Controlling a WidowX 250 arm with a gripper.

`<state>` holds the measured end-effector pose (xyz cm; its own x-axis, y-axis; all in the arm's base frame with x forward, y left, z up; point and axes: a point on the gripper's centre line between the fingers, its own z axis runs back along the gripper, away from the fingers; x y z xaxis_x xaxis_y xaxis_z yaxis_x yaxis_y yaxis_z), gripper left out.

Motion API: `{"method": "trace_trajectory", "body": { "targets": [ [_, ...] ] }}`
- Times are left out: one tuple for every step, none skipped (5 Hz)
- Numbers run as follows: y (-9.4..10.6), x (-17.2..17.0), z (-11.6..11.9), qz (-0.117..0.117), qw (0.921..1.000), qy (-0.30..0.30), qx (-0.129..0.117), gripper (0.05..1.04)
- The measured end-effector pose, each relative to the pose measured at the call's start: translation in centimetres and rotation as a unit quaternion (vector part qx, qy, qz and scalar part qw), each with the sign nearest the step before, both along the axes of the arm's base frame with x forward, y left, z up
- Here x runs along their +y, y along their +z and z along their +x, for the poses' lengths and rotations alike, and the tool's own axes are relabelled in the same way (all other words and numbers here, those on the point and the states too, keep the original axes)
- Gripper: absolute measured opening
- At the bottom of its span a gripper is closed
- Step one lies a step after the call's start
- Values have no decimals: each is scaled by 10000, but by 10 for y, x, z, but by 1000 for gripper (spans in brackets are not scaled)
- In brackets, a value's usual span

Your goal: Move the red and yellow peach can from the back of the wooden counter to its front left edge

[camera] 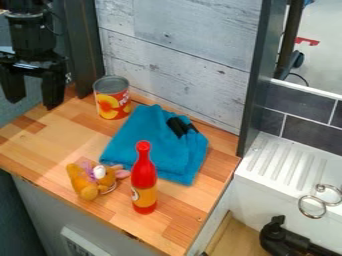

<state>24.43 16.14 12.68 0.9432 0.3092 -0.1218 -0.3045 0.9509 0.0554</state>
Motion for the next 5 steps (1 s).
{"method": "trace_trajectory", "body": {
  "targets": [
    [-9, 0, 0, -93, 9999, 4, 124, 1001],
    [-19, 13, 44, -224, 9991, -167, -334, 1001],
    [-23, 20, 81, -232, 9935, -697, -874, 1001],
    [-25, 19, 121, -458, 9826, -911, -1555, 1001],
    [-27, 25, 143, -384, 9737, -1007, -2008, 1001]
  ]
}}
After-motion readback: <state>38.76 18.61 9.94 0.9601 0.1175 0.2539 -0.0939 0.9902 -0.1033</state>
